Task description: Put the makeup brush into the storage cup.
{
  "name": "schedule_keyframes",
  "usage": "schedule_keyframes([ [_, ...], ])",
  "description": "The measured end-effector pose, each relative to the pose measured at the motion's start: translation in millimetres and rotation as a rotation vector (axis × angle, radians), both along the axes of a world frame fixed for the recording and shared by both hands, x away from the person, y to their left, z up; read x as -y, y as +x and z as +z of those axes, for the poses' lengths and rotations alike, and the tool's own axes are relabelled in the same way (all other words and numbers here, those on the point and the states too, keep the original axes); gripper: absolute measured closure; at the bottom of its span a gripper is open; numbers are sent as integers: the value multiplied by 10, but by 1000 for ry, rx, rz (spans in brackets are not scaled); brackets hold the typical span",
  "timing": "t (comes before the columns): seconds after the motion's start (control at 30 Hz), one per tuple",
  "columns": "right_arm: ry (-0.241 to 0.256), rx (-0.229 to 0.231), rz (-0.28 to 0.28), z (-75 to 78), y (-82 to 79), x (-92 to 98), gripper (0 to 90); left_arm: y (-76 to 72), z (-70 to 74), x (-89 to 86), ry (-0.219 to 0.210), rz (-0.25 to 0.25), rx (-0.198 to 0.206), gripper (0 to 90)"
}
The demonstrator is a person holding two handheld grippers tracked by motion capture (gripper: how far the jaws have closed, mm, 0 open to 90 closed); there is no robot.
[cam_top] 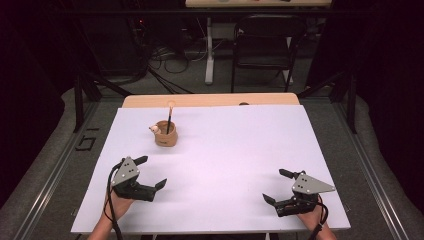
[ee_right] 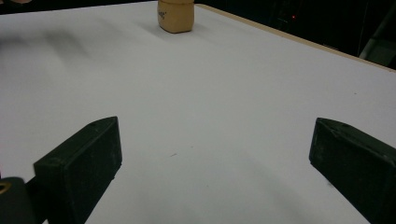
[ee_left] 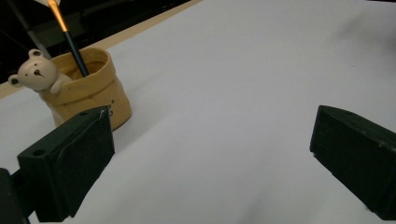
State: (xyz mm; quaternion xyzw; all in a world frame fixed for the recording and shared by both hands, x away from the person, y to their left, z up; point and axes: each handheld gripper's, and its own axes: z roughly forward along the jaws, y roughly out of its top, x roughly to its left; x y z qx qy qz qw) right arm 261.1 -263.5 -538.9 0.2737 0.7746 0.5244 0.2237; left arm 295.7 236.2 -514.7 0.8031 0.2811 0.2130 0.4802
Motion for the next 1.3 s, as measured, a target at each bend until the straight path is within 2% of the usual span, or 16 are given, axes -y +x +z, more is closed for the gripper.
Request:
schedule_keyframes([
  [0.13, 11, 7, -2, -10, 7, -8, 19, -45, -69, -20, 13, 1, -18, 0],
  [0.27, 5, -2, 1, -5, 2, -1, 19, -85, -129, -39, 30, -5, -14, 0],
  [0.53, 3, 5, 1, -4, 0, -1, 19, -168, -207, -57, 28, -14, 9, 0],
  [0.7, 0, 4, 1, 2, -4, 7, 19, -189, -253, -68, 23, -9, -9, 0],
  [0.93, 2, 3, 0, 2, -9, 5, 19, -225, -288, -74, 16, -16, 7, 0],
  [1.2, 1, 1, 6, -6, -11, -6, 19, -227, -383, -83, 21, -19, -13, 0],
  [1.3, -6, -1, 10, -7, -11, -6, 19, -213, -388, -82, 7, -16, -15, 0],
])
